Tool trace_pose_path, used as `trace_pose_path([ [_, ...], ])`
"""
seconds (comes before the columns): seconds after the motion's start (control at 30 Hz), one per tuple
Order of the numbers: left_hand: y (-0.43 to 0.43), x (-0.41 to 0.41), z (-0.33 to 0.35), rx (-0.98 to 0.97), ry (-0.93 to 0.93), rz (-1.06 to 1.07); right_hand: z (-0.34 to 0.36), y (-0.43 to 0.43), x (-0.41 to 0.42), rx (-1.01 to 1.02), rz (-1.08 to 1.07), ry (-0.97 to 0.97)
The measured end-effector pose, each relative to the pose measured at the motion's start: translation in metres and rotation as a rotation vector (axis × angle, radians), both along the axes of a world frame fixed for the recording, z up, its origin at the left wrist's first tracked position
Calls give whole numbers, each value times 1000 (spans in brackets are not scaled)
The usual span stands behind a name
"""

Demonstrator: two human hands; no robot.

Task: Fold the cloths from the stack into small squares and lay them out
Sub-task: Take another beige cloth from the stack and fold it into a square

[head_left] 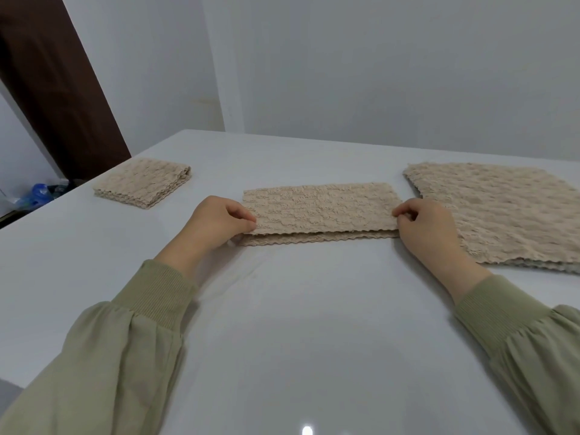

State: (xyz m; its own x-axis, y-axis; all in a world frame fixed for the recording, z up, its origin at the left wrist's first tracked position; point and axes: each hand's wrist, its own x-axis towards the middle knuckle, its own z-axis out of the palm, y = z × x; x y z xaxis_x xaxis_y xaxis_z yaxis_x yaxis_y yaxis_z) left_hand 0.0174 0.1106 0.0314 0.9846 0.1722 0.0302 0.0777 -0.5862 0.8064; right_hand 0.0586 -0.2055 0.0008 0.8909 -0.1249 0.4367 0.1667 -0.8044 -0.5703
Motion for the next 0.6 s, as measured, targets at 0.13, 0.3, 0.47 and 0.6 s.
trace_pose_path([
  [0.13,0,-2,1,5,2,-23,2,0,-2,12,-3,-56],
  [0.3,0,-3,2,19,21,-41,3,0,-3,-10,-5,-39],
  [0.47,-2,-1,-1,136,45,-75,-1,1,-4,-113,11,53],
  [0.6,-3,-1,-1,155,23,-71,1,2,-4,-134,-6,46],
])
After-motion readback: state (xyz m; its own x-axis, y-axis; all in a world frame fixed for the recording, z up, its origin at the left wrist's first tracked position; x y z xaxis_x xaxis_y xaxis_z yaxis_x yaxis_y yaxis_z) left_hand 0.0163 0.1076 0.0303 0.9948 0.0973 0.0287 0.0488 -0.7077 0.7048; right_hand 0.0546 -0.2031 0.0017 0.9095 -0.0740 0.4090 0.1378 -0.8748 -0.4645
